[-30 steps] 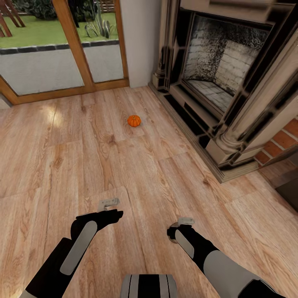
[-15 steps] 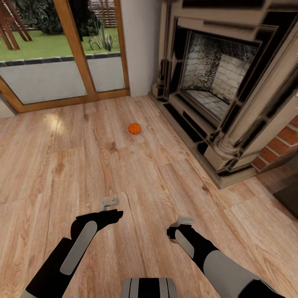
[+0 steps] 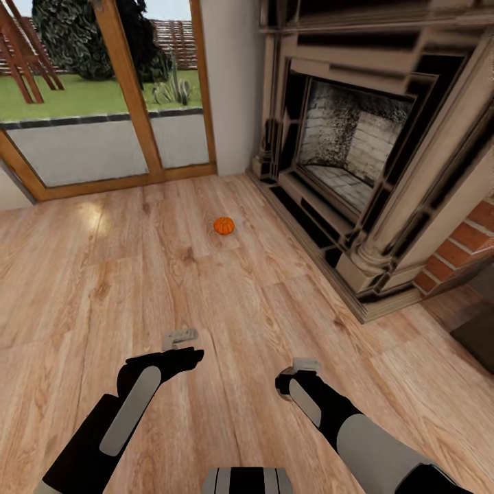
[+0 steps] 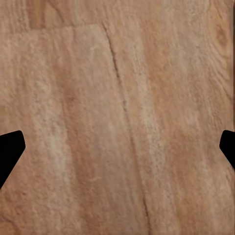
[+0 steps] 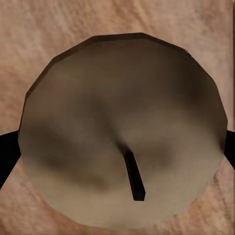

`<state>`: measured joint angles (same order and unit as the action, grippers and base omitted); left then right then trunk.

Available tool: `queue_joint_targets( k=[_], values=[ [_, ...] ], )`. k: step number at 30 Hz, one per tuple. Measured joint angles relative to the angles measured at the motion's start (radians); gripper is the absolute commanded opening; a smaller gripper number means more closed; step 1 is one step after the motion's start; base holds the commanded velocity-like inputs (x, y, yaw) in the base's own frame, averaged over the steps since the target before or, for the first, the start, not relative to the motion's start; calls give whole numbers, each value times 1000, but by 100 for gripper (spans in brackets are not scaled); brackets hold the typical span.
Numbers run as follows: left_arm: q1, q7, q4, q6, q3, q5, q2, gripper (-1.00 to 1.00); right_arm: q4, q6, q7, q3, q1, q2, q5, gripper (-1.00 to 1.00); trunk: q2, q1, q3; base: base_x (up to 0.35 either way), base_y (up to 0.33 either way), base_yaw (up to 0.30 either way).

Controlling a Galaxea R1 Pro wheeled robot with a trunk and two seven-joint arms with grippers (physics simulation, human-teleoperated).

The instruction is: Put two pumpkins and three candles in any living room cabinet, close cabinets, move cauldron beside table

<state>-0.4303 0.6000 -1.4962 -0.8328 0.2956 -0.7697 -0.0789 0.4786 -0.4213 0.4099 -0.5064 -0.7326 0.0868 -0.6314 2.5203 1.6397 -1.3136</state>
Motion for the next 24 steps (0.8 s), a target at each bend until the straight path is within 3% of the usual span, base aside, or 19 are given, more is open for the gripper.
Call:
queue_joint_targets(
  k=[24],
  values=[
    [0, 0, 1, 1, -5, 0, -2, 100, 39, 12, 3, -1, 0, 3, 0, -100, -6, -11, 93, -3, 0, 0]
  ],
)
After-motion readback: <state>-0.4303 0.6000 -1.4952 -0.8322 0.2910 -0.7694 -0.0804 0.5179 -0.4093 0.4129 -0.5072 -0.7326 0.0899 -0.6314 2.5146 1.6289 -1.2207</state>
